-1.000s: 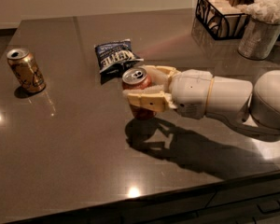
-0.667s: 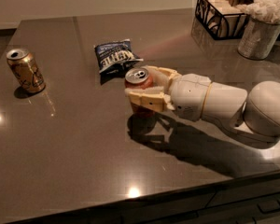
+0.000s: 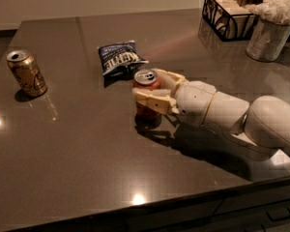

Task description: Place coke can upright

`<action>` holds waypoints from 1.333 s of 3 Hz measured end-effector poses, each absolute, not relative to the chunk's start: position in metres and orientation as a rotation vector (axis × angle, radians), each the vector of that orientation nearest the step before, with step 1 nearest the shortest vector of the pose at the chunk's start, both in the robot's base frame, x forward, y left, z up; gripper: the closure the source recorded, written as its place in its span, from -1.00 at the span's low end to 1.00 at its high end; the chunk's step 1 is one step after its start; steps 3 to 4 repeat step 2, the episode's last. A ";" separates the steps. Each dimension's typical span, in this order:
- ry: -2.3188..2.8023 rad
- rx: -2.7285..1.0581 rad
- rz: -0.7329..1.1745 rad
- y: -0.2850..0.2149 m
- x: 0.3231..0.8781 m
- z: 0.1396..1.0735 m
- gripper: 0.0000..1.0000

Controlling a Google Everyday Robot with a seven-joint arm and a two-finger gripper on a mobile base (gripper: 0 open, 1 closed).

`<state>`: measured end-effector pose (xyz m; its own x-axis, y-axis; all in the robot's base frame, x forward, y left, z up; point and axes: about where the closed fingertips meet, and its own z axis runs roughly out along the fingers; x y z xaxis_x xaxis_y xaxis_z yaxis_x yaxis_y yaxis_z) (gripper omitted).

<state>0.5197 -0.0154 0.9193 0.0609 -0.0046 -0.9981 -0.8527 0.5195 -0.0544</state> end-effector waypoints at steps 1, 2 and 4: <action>1.366 -0.821 0.767 -0.014 0.520 0.919 -0.27; 1.364 -0.824 0.769 -0.012 0.519 0.920 -0.77; 1.364 -0.824 0.769 -0.012 0.519 0.920 -0.77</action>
Offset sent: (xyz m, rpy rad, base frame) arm 0.0001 0.0014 -0.0002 0.0016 -0.0003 0.0024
